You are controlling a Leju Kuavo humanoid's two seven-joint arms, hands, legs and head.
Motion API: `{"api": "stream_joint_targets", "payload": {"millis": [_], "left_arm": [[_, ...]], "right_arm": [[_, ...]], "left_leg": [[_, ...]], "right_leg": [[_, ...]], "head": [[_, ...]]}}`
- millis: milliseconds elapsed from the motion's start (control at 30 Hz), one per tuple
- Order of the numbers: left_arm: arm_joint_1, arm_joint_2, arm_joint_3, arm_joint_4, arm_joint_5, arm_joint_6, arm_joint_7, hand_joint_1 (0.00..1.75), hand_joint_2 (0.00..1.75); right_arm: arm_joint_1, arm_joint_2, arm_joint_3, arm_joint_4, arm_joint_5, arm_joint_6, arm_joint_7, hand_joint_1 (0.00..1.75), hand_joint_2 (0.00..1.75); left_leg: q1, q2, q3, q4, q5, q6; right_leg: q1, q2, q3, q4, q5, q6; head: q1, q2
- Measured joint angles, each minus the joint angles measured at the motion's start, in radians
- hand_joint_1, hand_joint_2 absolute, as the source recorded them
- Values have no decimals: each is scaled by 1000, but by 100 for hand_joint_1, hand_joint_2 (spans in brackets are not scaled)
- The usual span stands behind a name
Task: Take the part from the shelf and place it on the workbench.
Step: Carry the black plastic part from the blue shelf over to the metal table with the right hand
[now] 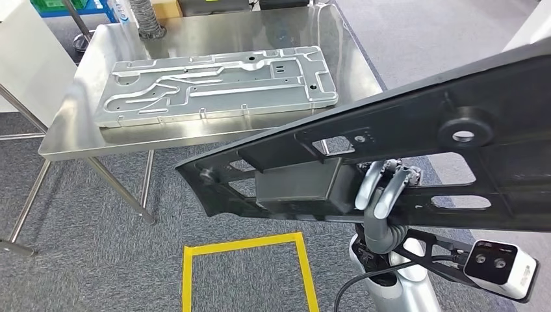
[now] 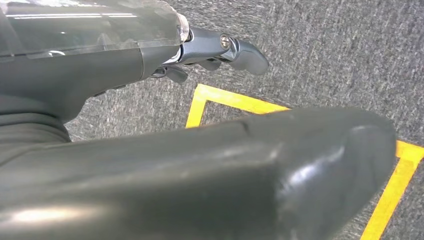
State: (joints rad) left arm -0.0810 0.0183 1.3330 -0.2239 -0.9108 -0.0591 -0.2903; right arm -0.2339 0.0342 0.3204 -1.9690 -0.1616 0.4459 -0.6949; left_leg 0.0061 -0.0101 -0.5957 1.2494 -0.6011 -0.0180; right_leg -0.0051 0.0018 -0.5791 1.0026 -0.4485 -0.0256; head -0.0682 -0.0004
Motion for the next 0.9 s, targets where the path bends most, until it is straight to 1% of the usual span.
{"api": "stream_joint_targets", "payload": {"millis": [33, 67, 100, 133, 167, 200, 233, 267, 333, 367, 400, 433, 467, 500, 533, 567, 600, 633, 700, 733, 767, 833, 867, 900], "left_arm": [[2, 0, 0, 0, 0, 0, 0, 0, 0], [5, 0, 0, 0, -1, 0, 0, 0, 0], [6, 0, 0, 0, -2, 0, 0, 0, 0], [7, 0, 0, 0, -2, 0, 0, 0, 0], [9, 0, 0, 0, -2, 0, 0, 0, 0], [10, 0, 0, 0, -3, 0, 0, 0, 0], [11, 0, 0, 0, -3, 0, -1, 0, 0], [12, 1, 0, 0, -4, -1, -1, 0, 0], [12, 1, 0, 0, -6, -1, -2, 0, 0], [10, 1, 0, 0, -6, -1, -3, 0, 0], [8, 1, 0, 0, -7, -1, -3, 0, 0], [7, 1, 0, 0, -7, -1, -4, 0, 0], [8, 1, 0, 0, -7, -1, -5, 0, 0], [8, 1, 0, 0, -7, -1, -5, 0, 0], [9, 1, 0, 0, -7, -1, -6, 0, 0], [10, 1, 0, 0, -8, -1, -6, 0, 0], [10, 0, 0, 0, -8, -1, -6, 0, 0], [11, 0, 0, 0, -7, -1, -7, 0, 0], [13, -2, 0, 0, -7, -1, -9, 0, 0], [14, -3, 0, 0, -7, -1, -9, 0, 0], [15, -4, 0, 0, -7, -1, -10, 0, 0], [15, -4, 0, 0, -7, -1, -12, 0, 0], [14, -4, 0, 0, -7, -1, -12, 0, 0], [12, -4, 0, 0, -7, 0, -12, 0, 0]], "right_arm": [[1, 0, 0, 1, 1, -1, 0, 175, 175], [1, 0, 0, 2, 2, -2, 0, 175, 175], [1, 0, 0, 2, 2, -3, 0, 175, 175], [1, 0, 0, 3, 2, -5, 0, 175, 175], [1, 0, 0, 3, 2, -7, 0, 175, 175], [1, 0, 0, 4, 2, -10, 0, 175, 175], [2, 0, 0, 5, 2, -12, 0, 175, 175], [3, 0, 0, 5, 2, -15, 1, 175, 175], [5, 0, 0, 4, 5, -17, 0, 175, 175], [5, 0, 0, 2, 7, -17, 0, 175, 175], [5, 0, 0, 0, 10, -17, 0, 175, 175], [5, 0, 0, -2, 12, -16, 0, 175, 175], [7, 0, 0, -3, 16, -15, 0, 175, 175], [9, 0, 0, -3, 19, -15, 0, 175, 175], [12, 0, 0, -3, 23, -15, 0, 175, 175], [14, 0, 0, -3, 26, -14, 0, 175, 175], [16, 0, 0, -3, 29, -14, 0, 175, 175], [16, 0, 0, -3, 30, -12, 0, 175, 175], [16, 0, 0, -3, 29, -7, 0, 175, 175], [16, 0, 0, -3, 26, -4, 0, 175, 175], [16, 1, 0, -3, 22, -2, 0, 175, 175], [12, 4, 0, -3, 15, 0, 0, 175, 175], [8, 5, 0, -3, 12, -1, 0, 175, 175], [4, 7, 0, -2, 9, -1, 0, 175, 175]], "left_leg": [[1, 0, -36, 30, -28, -3], [1, 1, -59, 33, -43, -3], [2, 2, -67, 6, -32, -3], [3, 2, -63, -48, 8, -1], [2, 4, -56, -112, 70, 4], [1, 7, -48, -164, 121, 8], [-2, 8, -41, -199, 157, 13], [-4, 9, -35, -215, 174, 19], [-5, 6, -14, -222, 166, 33], [-4, 4, 0, -227, 164, 40], [-3, 3, 14, -229, 159, 46], [-2, 2, 27, -232, 153, 50], [-3, -1, 36, -233, 146, 53], [-3, -4, 44, -234, 139, 55], [-3, -9, 53, -235, 131, 55], [-3, -15, 63, -235, 122, 55], [-3, -20, 75, -235, 112, 54], [-3, -24, 89, -236, 101, 54], [-3, -31, 113, -237, 79, 50], [-3, -35, 123, -239, 68, 46], [-4, -38, 134, -240, 61, 40], [-5, -39, 153, -234, 62, 26], [-5, -33, 157, -220, 67, 21], [-4, -25, 145, -191, 70, 16]], "right_leg": [[0, 1, 12, 0, -11, 0], [0, 1, 27, 0, -23, 1], [0, 2, 43, 0, -35, 2], [0, 1, 59, 0, -48, 4], [0, 1, 74, 0, -60, 7], [1, 2, 86, 0, -72, 11], [2, 4, 95, 0, -83, 16], [3, 5, 105, 4, -89, 23], [3, 6, 117, 17, -92, 37], [2, 6, 117, 38, -91, 42], [1, 5, 103, 72, -95, 46], [0, 4, 75, 121, -106, 49], [-1, 4, 35, 180, -124, 52], [-2, 3, -12, 237, -149, 55], [-2, 3, -54, 274, -174, 58], [-3, 3, -84, 284, -189, 59], [-4, 3, -100, 265, -186, 60], [-3, 3, -102, 219, -155, 57], [3, 5, -90, 100, -40, 41], [7, 6, -83, 60, 2, 33], [10, 8, -77, 37, 26, 27], [9, 12, -55, 22, 22, 16], [8, 11, -39, 13, 23, 10], [6, 11, -22, 6, 20, 4]], "head": [[0, 0], [0, 0], [0, 0], [0, 0], [0, 0], [0, 0], [0, 0], [0, 0], [0, 0], [0, 0], [0, 0], [0, 0], [0, 0], [0, 0], [0, 0], [0, 0], [0, 0], [1, 0], [1, 0], [1, 0], [1, 0], [1, 0], [1, 0], [1, 0]]}}
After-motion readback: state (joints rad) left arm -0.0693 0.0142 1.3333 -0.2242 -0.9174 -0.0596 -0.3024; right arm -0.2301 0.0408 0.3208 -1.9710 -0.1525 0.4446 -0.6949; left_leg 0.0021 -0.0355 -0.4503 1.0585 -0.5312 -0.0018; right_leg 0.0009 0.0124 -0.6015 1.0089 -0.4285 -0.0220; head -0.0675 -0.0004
